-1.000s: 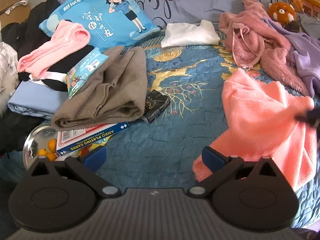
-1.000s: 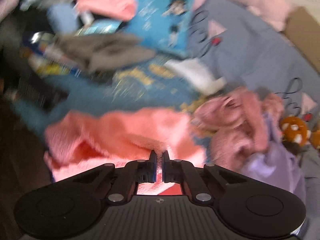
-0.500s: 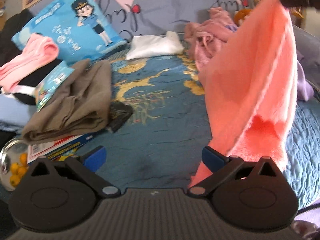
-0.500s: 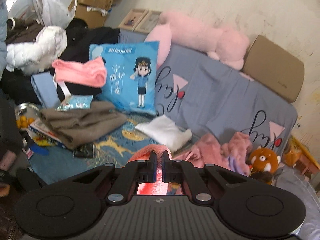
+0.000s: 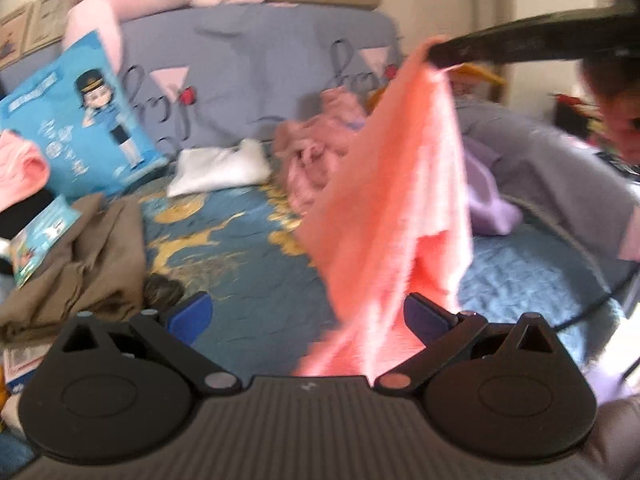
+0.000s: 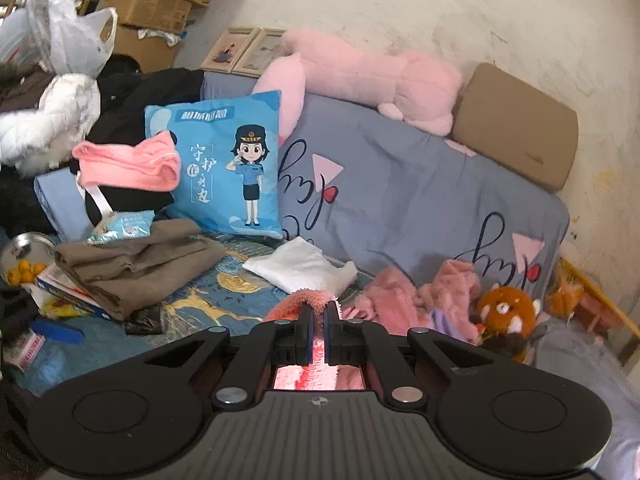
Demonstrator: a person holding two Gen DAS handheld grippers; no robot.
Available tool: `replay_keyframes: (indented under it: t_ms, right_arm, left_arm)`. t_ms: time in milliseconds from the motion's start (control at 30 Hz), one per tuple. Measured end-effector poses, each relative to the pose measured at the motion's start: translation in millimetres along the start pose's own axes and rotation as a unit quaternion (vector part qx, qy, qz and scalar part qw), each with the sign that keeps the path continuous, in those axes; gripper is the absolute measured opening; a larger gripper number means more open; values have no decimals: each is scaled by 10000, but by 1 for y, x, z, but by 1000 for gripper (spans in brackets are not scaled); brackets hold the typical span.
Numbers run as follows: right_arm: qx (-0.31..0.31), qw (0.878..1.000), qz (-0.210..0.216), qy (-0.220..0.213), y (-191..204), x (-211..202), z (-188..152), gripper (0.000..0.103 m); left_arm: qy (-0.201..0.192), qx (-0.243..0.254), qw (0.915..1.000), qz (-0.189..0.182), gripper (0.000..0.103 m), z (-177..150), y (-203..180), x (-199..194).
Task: Fold towel
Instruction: 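Lift the salmon-pink blanket high with the right tool and shake it out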
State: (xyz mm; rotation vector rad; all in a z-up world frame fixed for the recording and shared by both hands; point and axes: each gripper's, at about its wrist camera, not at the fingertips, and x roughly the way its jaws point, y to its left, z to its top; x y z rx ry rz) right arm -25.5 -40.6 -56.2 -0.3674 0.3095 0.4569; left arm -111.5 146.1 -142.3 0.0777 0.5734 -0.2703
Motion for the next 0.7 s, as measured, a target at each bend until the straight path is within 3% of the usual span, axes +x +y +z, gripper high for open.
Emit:
replay_keyframes:
  t_ms: [67,267,333,433,500,633,700]
  right_arm:
    - [41,10000,43,-54,1,-3,1,4]
    - [31,9995,102,-292,1,-18,11,4]
    - [67,9991,84,-401,-1,-24,15,4]
    - [119,9981,29,-601,-6,-35,23,4]
    - [141,9972,-15,-737,-10,-42,29,4]
    - [205,9956,-104,-907,-21,-54,35,4]
    - [253,9948,-199,-969,-26,-59,35,4]
  left_arm:
    - [32,114,9999,-116,103,2,-7,1]
    - [410,324,9986,73,102,2,-28,32]
    - [463,260,9986,49,97,4,-29,40]
    - [513,69,9986,-125,82,8,-25,50]
    - [582,4,9981,-222,64,10,-25,56]
    - [599,-99,9966,-565,38,14,-26,63]
    - [552,-184,9955,-751,15,18,-28,65]
